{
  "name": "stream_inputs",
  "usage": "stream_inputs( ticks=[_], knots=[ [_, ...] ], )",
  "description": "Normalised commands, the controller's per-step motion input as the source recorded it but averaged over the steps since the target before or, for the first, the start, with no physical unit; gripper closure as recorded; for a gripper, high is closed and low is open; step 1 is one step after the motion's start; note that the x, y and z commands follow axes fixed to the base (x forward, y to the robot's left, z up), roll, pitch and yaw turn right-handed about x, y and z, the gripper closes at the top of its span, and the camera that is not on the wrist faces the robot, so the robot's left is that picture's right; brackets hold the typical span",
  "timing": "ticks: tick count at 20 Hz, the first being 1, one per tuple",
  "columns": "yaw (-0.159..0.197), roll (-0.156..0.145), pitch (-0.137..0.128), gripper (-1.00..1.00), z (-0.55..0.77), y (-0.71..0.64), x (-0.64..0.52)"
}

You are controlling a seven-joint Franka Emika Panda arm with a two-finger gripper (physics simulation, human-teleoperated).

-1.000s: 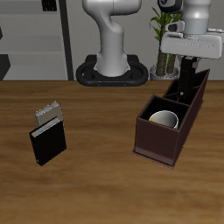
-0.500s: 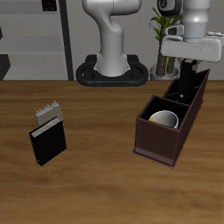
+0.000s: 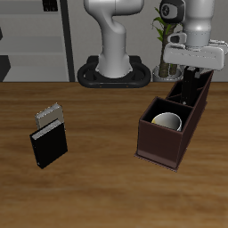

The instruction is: Place the white-yellow mug into the left desk caddy's right compartment and place the left black book into the left desk caddy's back compartment and place the right black book into the left desk caddy's front compartment

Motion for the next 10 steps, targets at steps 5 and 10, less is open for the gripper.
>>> stream_inputs(
  ticks=[5,10],
  knots=[
    [0.007,0.002,0.026,1.00,-0.15,0.02,0.06],
    [0.021,0.013,0.029,1.00,-0.16,0.05,0.08]
  ],
)
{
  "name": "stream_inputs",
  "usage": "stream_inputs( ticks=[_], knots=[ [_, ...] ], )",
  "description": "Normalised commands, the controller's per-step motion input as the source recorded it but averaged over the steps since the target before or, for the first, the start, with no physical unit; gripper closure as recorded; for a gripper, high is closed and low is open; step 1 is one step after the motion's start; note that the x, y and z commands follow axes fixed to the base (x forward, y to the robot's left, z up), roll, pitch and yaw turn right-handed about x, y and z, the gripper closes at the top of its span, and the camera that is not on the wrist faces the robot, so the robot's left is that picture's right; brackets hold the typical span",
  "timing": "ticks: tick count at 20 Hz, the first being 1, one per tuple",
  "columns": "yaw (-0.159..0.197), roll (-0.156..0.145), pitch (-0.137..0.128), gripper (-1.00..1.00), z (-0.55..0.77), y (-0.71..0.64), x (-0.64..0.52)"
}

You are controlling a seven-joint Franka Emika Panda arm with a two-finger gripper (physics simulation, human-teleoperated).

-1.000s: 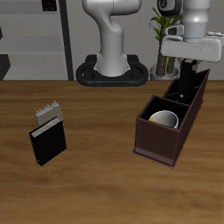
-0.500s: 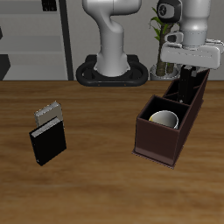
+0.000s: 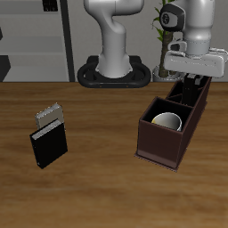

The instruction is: Place the white-yellow mug into the left desk caddy's right compartment and place the left black book into the left desk caddy's back compartment and place the right black book into the left desk caddy's front compartment

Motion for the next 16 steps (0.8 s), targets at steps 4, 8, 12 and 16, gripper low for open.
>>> stream_inputs(
  ticks=[4,8,12,16],
  knots=[
    [0.017,-0.024,0.039,1.00,-0.18,-0.02,0.16],
    [0.005,-0.012,0.051,1.00,-0.21,-0.04,0.14],
    [-0.007,0.001,0.060,1.00,-0.21,-0.01,0.07],
    [0.067,0.063,0.087,-1.00,-0.25,0.17,-0.04]
  ],
)
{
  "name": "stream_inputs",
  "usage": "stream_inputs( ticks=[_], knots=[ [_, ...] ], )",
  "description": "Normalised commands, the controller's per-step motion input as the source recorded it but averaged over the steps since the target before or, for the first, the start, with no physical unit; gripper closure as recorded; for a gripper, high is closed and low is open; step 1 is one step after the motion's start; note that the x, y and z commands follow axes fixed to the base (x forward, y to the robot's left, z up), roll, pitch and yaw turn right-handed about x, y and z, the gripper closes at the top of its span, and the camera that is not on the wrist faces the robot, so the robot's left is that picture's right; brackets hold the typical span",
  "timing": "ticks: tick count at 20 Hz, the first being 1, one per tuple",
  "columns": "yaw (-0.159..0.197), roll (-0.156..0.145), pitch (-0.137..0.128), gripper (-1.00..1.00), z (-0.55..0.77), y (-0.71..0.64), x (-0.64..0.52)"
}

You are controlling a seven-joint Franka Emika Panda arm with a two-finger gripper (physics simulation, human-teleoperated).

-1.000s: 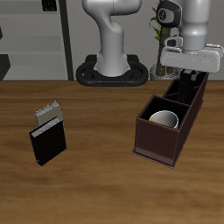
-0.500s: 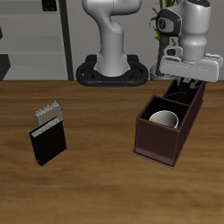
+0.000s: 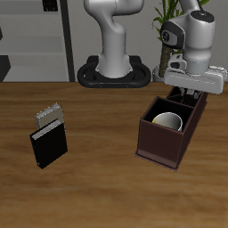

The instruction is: Place the white-yellow mug into the left desk caddy's right compartment and place the left black book into the left desk caddy's back compartment and place the right black book into the left desk caddy's front compartment

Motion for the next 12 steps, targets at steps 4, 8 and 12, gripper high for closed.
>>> stream_inputs(
  ticks=[4,8,12],
  knots=[
    [0.013,0.001,0.014,-1.00,0.01,-0.03,-0.02],
    [0.021,-0.002,-0.049,-1.00,0.27,-0.15,-0.14],
    [0.038,-0.004,-0.056,-1.00,0.34,-0.14,-0.05]
  ],
)
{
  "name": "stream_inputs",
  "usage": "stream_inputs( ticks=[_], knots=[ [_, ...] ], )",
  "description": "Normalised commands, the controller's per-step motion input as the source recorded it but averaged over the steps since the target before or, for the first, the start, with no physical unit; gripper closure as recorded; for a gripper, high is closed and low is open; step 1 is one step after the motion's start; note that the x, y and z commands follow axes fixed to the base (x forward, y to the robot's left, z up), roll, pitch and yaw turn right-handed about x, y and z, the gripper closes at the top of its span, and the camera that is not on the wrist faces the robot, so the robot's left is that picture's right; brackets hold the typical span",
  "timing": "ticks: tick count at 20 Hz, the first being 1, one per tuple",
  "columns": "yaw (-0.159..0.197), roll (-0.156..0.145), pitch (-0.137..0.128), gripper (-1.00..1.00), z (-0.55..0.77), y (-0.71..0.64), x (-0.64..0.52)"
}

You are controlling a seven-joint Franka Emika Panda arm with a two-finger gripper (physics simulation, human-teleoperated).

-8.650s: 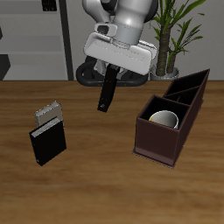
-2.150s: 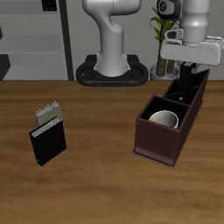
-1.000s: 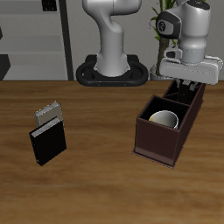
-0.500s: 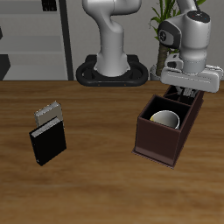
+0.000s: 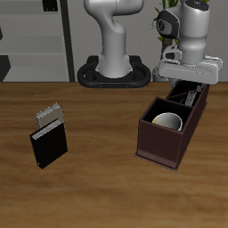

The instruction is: Place the white-yellow mug into the left desk caddy's right compartment and place the left black book into the left desk caddy's back compartment and place the right black book into the left desk caddy's front compartment

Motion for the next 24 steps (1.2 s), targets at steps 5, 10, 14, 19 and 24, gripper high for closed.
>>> stream_inputs(
  ticks=[5,10,14,19,24],
  knots=[
    [0.062,-0.074,-0.063,-1.00,0.42,-0.45,0.08],
    [0.020,-0.070,-0.027,-1.00,0.26,-0.53,0.12],
    [0.061,-0.045,0.012,-1.00,0.09,-0.44,0.11],
    [0.054,-0.094,0.011,-1.00,0.10,-0.67,0.15],
    [0.021,-0.106,-0.032,-1.00,0.24,-0.84,0.12]
  ],
)
